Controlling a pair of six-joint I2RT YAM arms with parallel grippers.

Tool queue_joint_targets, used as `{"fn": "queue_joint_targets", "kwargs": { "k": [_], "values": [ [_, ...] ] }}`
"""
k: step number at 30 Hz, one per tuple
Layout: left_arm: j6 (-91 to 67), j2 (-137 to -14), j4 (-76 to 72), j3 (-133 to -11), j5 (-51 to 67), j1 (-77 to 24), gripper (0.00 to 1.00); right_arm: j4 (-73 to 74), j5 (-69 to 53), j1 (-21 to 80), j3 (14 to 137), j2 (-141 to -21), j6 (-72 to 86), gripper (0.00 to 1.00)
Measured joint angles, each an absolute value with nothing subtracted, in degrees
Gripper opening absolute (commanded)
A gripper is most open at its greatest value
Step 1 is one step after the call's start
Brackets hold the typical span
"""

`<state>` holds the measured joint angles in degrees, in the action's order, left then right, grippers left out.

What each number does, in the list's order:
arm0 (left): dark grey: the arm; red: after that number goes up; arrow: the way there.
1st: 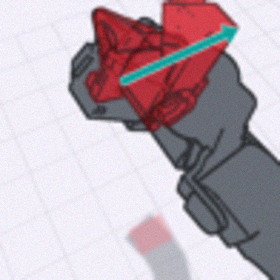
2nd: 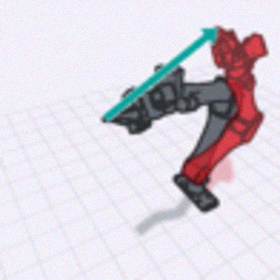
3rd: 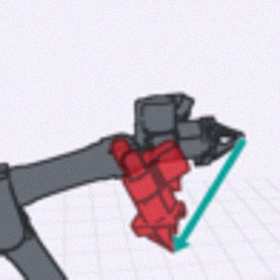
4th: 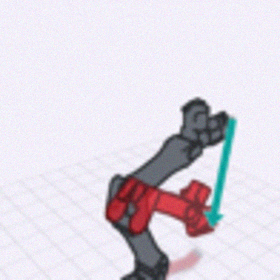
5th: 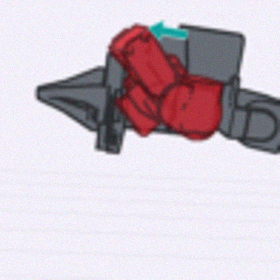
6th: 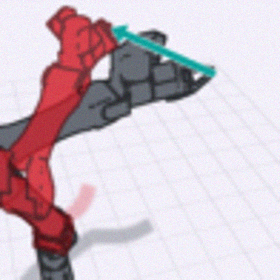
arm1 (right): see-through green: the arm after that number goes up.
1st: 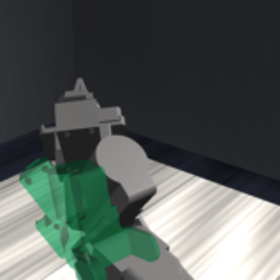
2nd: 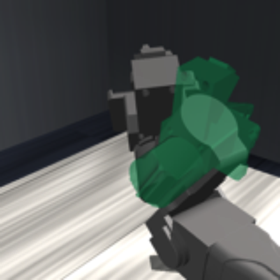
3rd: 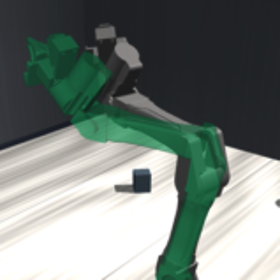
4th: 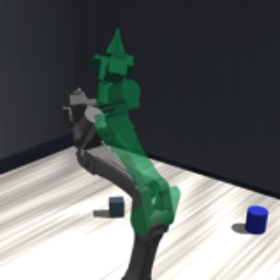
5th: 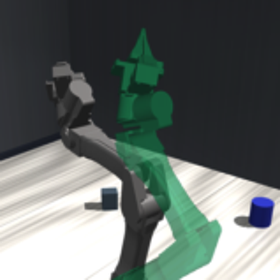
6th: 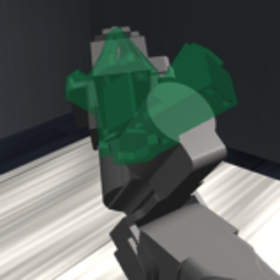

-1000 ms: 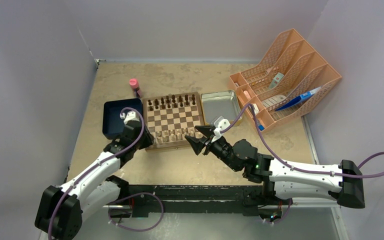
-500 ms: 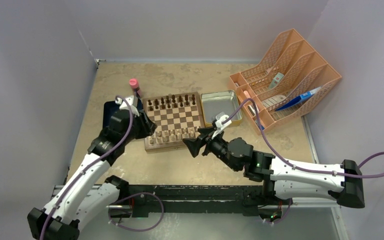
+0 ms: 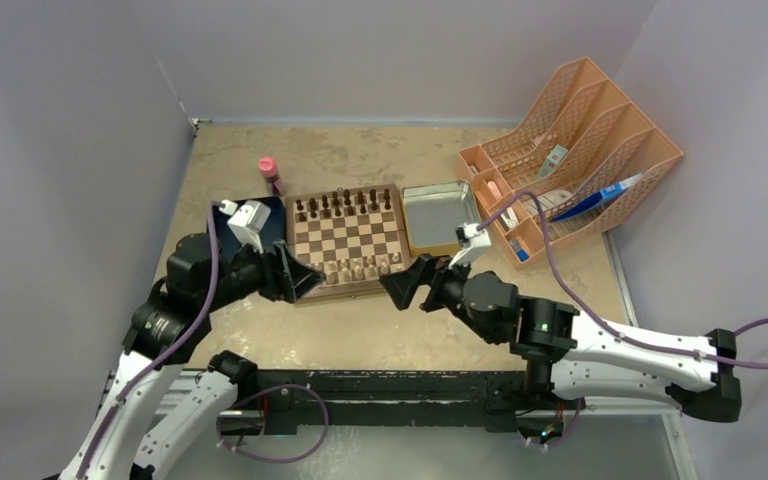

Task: Set up the chess pieces on the board
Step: Reset both arms

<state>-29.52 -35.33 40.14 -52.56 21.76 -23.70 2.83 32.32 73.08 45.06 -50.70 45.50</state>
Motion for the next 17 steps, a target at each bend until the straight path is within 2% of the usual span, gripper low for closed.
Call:
{"fn": "queue_joint_targets", "kwargs": {
  "k": [7,17],
  "values": [
    [-33.06,-27.79,41.54,-49.58,25.8,-23.7,0.7,7.44,35.73,73.08,45.1,-43.62,50.19,0.99],
    [-35.24,-24.69,42.52,-46.92,24.93,-23.7,0.73,9.32,36.56,73.08,45.1,-42.63,50.59,0.99]
  ]
}}
